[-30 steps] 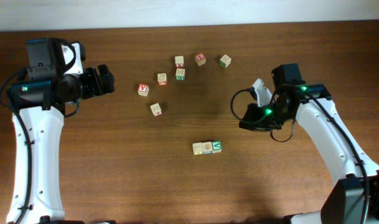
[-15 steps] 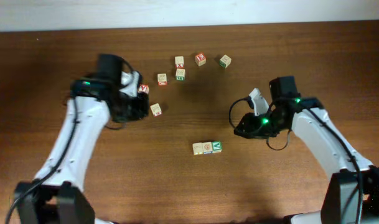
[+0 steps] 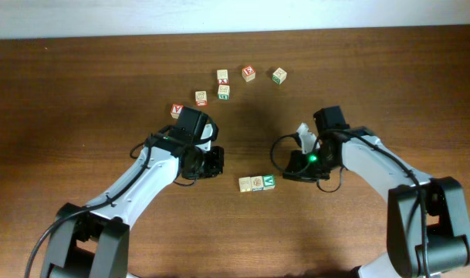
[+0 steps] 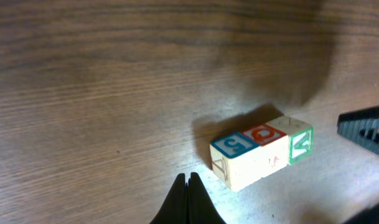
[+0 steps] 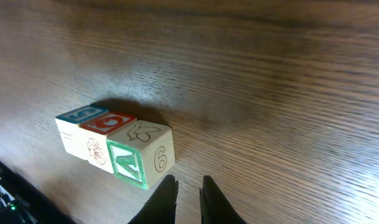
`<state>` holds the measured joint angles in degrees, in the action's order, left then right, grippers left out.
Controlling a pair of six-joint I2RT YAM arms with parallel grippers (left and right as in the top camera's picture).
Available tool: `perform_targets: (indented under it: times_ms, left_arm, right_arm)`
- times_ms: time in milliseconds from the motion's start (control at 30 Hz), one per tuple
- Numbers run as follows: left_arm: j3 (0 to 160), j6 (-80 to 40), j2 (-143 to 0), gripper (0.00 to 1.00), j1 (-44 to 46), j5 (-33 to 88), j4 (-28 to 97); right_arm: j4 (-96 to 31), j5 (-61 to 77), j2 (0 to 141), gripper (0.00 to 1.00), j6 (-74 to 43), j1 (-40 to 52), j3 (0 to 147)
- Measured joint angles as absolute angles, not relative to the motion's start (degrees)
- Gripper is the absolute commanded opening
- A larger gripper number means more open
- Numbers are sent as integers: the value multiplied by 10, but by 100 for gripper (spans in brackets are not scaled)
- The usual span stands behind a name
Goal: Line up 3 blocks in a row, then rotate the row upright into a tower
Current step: 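Bring the left and right grippers to opposite ends of the row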
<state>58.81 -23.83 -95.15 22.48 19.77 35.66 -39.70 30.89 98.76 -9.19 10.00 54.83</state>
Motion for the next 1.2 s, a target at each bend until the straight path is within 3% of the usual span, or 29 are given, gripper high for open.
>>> perform_targets:
  times_ms: [633,967,1200]
  left_arm:
    - [588,-255,-952,0,225,187,360]
    - [588,-107,-982,0,225,283,375]
    - [587,-135,-1001,0,225,276,382]
  right_arm:
    - [-385,286,997,15,-176,177,548]
    - [-378,290,997,15,-178,177,548]
    - [-378,290,997,15,-178,177,548]
